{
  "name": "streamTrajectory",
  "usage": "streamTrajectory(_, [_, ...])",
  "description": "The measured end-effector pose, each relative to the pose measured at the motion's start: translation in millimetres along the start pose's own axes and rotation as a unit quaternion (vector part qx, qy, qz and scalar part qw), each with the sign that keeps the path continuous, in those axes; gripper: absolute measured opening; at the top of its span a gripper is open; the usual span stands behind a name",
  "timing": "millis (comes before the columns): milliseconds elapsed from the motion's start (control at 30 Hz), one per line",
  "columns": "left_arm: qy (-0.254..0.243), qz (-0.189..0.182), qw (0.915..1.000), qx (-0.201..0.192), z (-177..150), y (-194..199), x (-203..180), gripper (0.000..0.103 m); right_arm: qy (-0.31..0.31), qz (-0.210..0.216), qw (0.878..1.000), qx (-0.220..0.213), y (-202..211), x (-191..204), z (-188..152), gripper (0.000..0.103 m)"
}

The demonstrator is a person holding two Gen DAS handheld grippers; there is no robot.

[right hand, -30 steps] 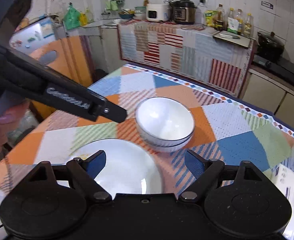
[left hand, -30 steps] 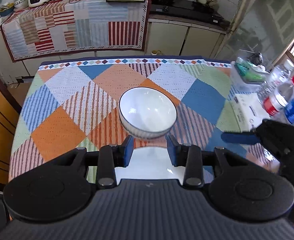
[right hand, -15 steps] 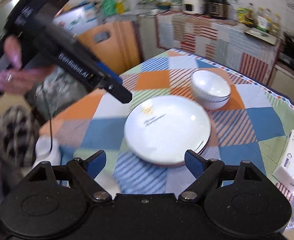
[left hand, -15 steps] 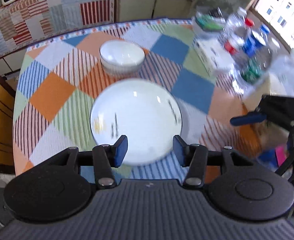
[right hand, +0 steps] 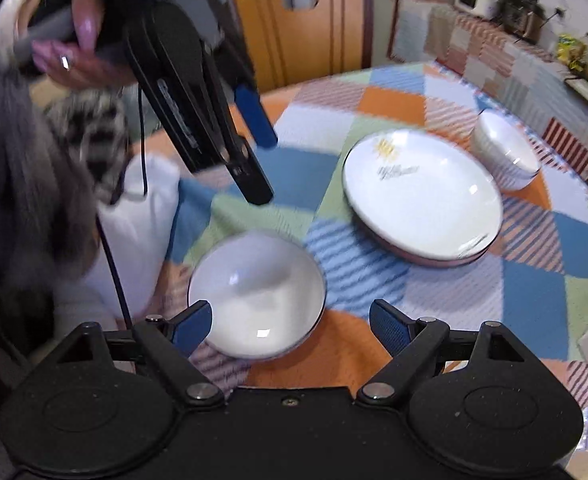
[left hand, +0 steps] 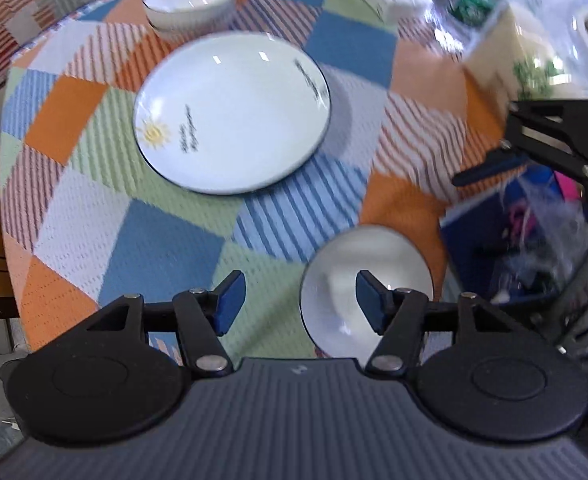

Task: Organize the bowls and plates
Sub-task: 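Move both tools to a third white bowl, then close the left tool on the third bowl rim while the right tool grips it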

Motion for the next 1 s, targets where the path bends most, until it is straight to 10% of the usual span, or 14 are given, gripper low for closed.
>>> streamTrajectory(367, [-0.008, -0.016, 0.9983, 0.056, -28, -46, -5, 0.059, -0.005, 0.027, 0.996, 0.082, -67, 4, -44, 0.089])
streamTrajectory(1000, [0.053, -0.042, 0.9962, 0.055, -40, -78, 7, 0.031, 0.062, 0.009, 0.998, -0.014, -103, 32, -49, 0.097])
Point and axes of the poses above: each gripper's, at about its wrist camera, not at the fingertips, and y roughly against the way its jaws point, x to its left, z to its top, the point moved 1 cm from there along -y, roughly the way its jaws point, and after that the axes turned 7 degrees about -x, right-handed, at the moved point
